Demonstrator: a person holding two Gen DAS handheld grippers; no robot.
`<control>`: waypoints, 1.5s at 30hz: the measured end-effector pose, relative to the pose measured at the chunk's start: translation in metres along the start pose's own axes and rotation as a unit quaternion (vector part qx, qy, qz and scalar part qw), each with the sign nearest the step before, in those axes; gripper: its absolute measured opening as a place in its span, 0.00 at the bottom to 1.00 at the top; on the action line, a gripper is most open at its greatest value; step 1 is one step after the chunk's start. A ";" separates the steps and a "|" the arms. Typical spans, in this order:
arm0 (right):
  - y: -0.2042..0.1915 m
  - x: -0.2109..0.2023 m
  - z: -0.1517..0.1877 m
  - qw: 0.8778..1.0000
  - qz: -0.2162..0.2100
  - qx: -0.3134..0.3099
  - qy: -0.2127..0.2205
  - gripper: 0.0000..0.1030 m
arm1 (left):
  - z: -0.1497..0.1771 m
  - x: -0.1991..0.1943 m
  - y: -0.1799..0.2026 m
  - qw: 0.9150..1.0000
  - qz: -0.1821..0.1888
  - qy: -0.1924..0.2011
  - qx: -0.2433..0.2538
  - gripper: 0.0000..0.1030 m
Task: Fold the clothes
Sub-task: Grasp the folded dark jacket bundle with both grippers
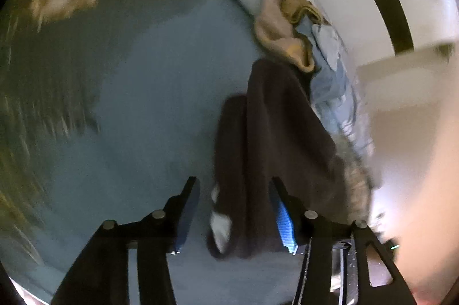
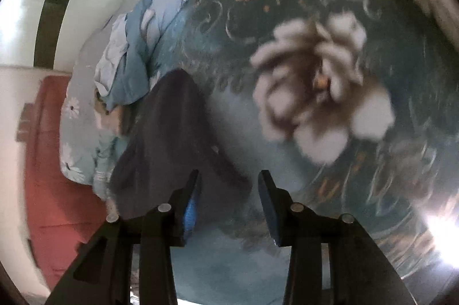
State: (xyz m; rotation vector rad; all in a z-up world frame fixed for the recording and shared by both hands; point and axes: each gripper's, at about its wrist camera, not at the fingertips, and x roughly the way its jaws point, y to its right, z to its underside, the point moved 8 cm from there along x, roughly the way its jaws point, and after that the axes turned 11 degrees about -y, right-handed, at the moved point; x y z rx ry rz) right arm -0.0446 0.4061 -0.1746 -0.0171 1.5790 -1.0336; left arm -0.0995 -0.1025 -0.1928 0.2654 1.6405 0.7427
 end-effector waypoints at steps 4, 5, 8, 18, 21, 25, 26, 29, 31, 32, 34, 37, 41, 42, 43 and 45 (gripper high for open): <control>-0.029 0.009 -0.031 0.999 -0.001 -0.052 0.001 0.45 | -0.032 0.016 0.026 0.999 -0.031 -0.007 0.043 0.55; -0.044 0.017 -0.040 0.997 0.002 -0.080 -0.008 0.52 | -0.039 0.022 0.033 0.998 -0.036 -0.009 0.052 0.55; -0.075 0.039 -0.060 0.990 0.016 -0.139 -0.022 0.54 | -0.058 0.042 0.045 0.996 -0.056 -0.025 0.059 0.55; -0.104 0.108 -0.100 0.973 0.068 -0.209 -0.074 0.54 | -0.087 0.074 0.067 0.989 -0.096 -0.040 0.109 0.53; -0.104 0.112 -0.103 0.973 0.063 -0.208 -0.075 0.47 | -0.088 0.077 0.072 0.984 -0.109 -0.041 0.131 0.45; -0.102 0.109 -0.105 0.976 0.053 -0.197 -0.073 0.12 | -0.087 0.078 0.075 0.980 -0.121 -0.041 0.150 0.16; -0.102 0.108 -0.105 0.976 0.052 -0.197 -0.072 0.09 | -0.086 0.077 0.077 0.980 -0.121 -0.038 0.155 0.14; -0.111 0.095 -0.106 0.975 0.049 -0.210 -0.051 0.06 | -0.087 0.069 0.086 0.983 -0.099 -0.028 0.151 0.09; -0.121 0.076 -0.111 0.977 0.027 -0.212 -0.025 0.05 | -0.093 0.052 0.094 0.988 -0.064 -0.009 0.137 0.09; -0.127 0.066 -0.114 0.977 0.017 -0.214 -0.012 0.05 | -0.096 0.043 0.097 0.990 -0.049 0.001 0.132 0.09; -0.137 0.050 -0.120 0.976 0.004 -0.218 0.008 0.05 | -0.102 0.029 0.101 0.992 -0.025 0.016 0.121 0.09; -0.143 0.043 -0.131 0.977 -0.003 -0.214 0.023 0.05 | -0.115 0.020 0.099 0.994 -0.021 0.031 0.106 0.09; -0.122 0.079 -0.138 0.981 0.039 -0.190 -0.006 0.05 | -0.125 0.053 0.080 0.996 -0.049 -0.001 0.076 0.09; -0.114 0.089 -0.138 0.982 0.048 -0.181 -0.016 0.05 | -0.125 0.066 0.071 0.995 -0.065 -0.014 0.069 0.09; -0.104 0.099 -0.138 0.984 0.056 -0.167 -0.026 0.05 | -0.126 0.079 0.063 0.995 -0.079 -0.026 0.062 0.09; -0.089 0.113 -0.138 0.986 0.065 -0.147 -0.037 0.05 | -0.124 0.098 0.047 0.994 -0.086 -0.048 0.041 0.09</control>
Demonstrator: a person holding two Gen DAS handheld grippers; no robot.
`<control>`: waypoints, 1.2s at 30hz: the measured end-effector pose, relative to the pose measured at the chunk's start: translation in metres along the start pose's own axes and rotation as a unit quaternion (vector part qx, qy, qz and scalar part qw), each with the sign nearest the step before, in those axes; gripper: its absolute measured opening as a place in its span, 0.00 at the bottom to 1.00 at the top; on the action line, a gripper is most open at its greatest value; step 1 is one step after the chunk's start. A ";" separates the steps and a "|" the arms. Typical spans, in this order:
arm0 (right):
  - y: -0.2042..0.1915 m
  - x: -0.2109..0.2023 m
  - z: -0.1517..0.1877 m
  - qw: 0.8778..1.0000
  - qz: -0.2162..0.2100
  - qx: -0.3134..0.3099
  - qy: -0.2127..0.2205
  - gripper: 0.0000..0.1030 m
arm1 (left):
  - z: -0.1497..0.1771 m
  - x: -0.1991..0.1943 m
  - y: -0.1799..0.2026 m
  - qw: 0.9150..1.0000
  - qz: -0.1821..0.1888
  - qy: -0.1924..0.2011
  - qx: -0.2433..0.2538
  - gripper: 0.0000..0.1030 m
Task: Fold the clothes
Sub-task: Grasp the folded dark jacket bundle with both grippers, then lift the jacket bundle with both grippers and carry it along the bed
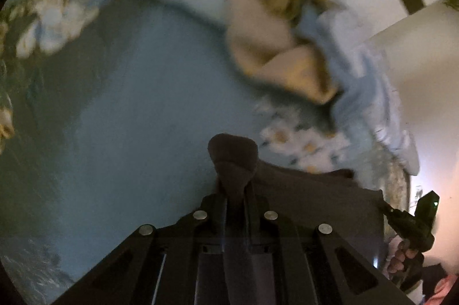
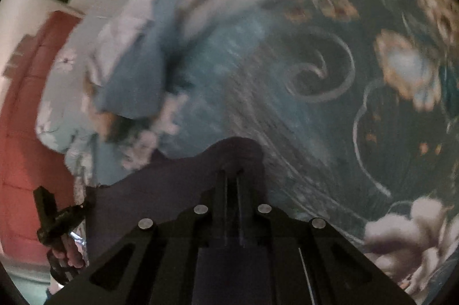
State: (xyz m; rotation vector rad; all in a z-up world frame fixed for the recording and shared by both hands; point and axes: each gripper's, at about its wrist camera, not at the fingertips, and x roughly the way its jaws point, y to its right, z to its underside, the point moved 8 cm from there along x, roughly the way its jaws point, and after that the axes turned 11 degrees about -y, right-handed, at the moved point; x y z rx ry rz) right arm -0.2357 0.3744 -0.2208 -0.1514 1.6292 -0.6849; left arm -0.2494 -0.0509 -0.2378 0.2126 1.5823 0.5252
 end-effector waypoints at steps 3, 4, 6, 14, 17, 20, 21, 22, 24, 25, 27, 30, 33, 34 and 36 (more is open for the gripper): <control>0.009 0.008 0.002 1.000 -0.004 0.012 -0.007 0.05 | 0.002 0.012 -0.008 1.000 0.009 -0.007 -0.016 0.09; 0.010 0.010 0.002 1.000 -0.002 0.011 -0.010 0.05 | 0.003 0.015 -0.009 1.000 0.007 -0.009 -0.016 0.10; 0.011 0.013 0.002 1.000 0.000 0.009 -0.016 0.06 | 0.003 0.019 -0.010 1.000 -0.001 -0.016 -0.012 0.11; -0.003 -0.003 0.005 0.999 -0.009 -0.027 -0.020 0.15 | 0.007 -0.003 0.004 0.999 0.040 -0.024 0.002 0.15; -0.006 -0.020 0.010 0.999 -0.024 -0.043 -0.007 0.40 | 0.013 -0.017 0.010 0.998 0.065 -0.019 0.008 0.36; -0.003 -0.038 0.024 0.997 -0.057 -0.050 0.006 0.60 | 0.026 -0.033 0.017 0.996 0.083 -0.006 0.033 0.66; 0.000 -0.041 0.030 0.996 -0.070 -0.048 0.005 0.63 | 0.033 -0.037 0.019 0.996 0.078 -0.003 0.048 0.75; 0.004 -0.042 0.039 0.996 -0.083 -0.043 0.000 0.73 | 0.039 -0.040 0.020 0.995 0.073 -0.001 0.061 0.83; 0.013 -0.041 0.056 0.994 -0.105 -0.033 -0.014 0.82 | 0.053 -0.041 0.018 0.995 0.066 -0.006 0.080 0.89; 0.020 -0.037 0.067 0.993 -0.113 -0.028 -0.027 0.82 | 0.060 -0.039 0.015 0.994 0.068 -0.018 0.084 0.90; 0.029 -0.029 0.081 0.992 -0.117 -0.020 -0.046 0.82 | 0.075 -0.031 0.010 0.993 0.071 -0.044 0.086 0.90; 0.038 -0.014 0.098 0.988 -0.138 -0.003 -0.066 0.82 | 0.094 -0.018 0.007 0.991 0.079 -0.067 0.085 0.90; 0.038 -0.003 0.106 0.982 -0.169 0.004 -0.078 0.85 | 0.107 0.000 0.010 0.988 0.099 -0.093 0.076 0.91; 0.038 0.000 0.106 0.982 -0.172 0.006 -0.080 0.91 | 0.111 0.006 0.012 0.986 0.105 -0.102 0.074 0.91; 0.037 0.004 0.105 0.980 -0.180 0.010 -0.083 0.92 | 0.114 0.016 0.020 0.985 0.103 -0.110 0.082 0.91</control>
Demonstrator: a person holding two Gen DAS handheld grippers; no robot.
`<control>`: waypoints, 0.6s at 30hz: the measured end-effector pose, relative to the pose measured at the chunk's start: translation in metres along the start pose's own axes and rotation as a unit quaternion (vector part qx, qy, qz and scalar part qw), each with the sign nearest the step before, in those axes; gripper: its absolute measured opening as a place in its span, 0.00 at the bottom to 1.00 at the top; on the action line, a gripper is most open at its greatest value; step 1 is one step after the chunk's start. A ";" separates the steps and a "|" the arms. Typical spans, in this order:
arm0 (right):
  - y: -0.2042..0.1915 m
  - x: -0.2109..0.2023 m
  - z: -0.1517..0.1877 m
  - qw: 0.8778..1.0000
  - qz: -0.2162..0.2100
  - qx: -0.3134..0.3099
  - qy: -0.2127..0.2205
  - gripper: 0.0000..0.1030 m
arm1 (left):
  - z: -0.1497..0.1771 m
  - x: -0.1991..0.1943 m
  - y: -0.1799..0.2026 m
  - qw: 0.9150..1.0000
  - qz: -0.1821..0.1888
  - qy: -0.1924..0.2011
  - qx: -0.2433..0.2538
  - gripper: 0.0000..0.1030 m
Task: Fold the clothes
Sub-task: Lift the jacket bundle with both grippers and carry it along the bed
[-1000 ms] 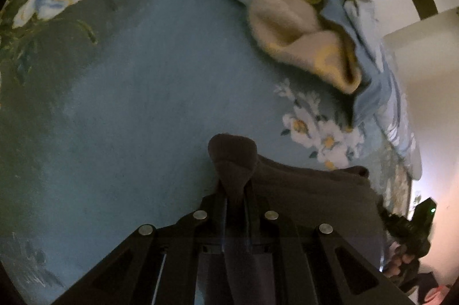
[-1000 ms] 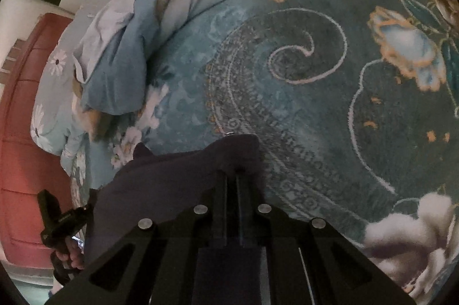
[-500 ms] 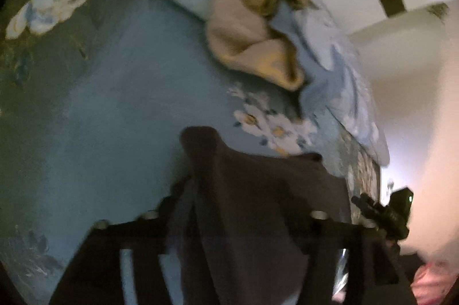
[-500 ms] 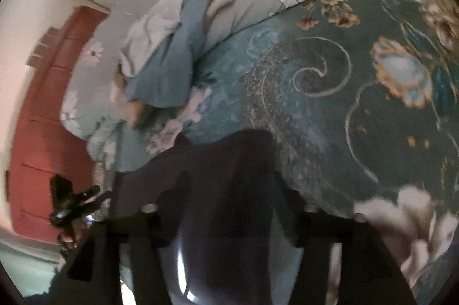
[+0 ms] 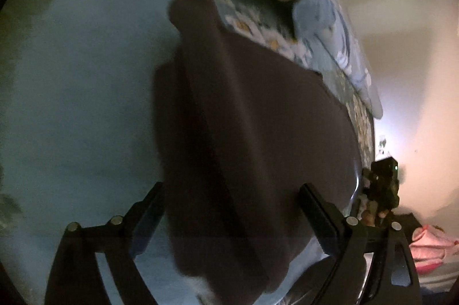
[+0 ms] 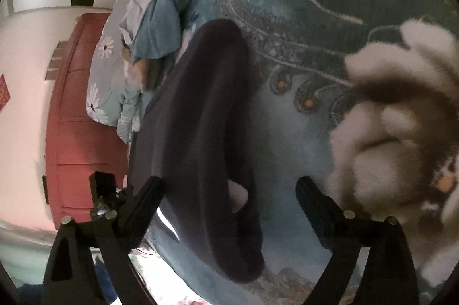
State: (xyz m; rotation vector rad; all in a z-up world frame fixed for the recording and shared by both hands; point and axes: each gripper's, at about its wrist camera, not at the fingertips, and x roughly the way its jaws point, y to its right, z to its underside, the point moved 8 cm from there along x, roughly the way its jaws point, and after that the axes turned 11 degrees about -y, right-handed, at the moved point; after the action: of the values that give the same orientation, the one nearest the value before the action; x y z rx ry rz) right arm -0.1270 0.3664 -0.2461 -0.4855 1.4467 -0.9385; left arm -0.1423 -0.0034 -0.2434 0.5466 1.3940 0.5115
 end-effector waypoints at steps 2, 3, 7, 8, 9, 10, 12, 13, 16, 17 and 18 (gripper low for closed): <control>-0.002 0.002 -0.003 1.000 -0.004 -0.001 0.001 0.94 | -0.003 0.007 0.004 1.000 -0.004 -0.002 0.005 0.94; -0.003 0.003 -0.004 1.000 -0.004 -0.003 0.000 0.94 | -0.005 0.010 0.006 1.000 -0.005 -0.002 0.006 0.96; -0.016 0.019 -0.009 1.000 -0.005 -0.028 -0.013 0.96 | -0.013 0.017 0.010 1.000 -0.012 -0.010 0.013 0.99; -0.019 0.022 -0.010 0.999 -0.006 -0.032 -0.015 0.96 | -0.014 0.019 0.009 1.000 -0.015 -0.013 0.015 0.99; -0.022 0.026 -0.011 0.999 -0.005 -0.038 -0.017 0.96 | -0.014 0.020 0.008 1.000 -0.015 -0.015 0.015 0.99; -0.025 0.030 -0.012 0.999 -0.002 -0.041 -0.020 0.96 | -0.013 0.021 0.006 1.000 -0.014 -0.017 0.014 0.99; -0.030 0.038 -0.014 0.999 0.004 -0.047 -0.024 0.96 | -0.010 0.018 0.000 1.000 -0.007 -0.016 0.007 1.00; -0.032 0.041 -0.015 0.998 0.007 -0.049 -0.026 0.96 | -0.009 0.018 -0.002 1.000 -0.004 -0.014 0.004 1.00; -0.034 0.045 -0.015 0.998 0.013 -0.049 -0.026 0.96 | -0.005 0.019 -0.009 1.000 0.002 -0.015 -0.007 1.00; -0.034 0.044 -0.015 0.998 0.012 -0.048 -0.026 0.96 | -0.004 0.019 -0.009 1.000 0.003 -0.013 -0.005 1.00; -0.034 0.043 -0.015 0.999 0.011 -0.046 -0.025 0.96 | -0.003 0.019 -0.008 1.000 0.001 -0.012 -0.002 1.00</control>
State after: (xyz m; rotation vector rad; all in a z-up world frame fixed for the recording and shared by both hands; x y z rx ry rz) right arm -0.1549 0.3170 -0.2483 -0.5555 1.4525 -0.8393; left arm -0.1434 0.0022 -0.2633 0.5488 1.3684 0.5076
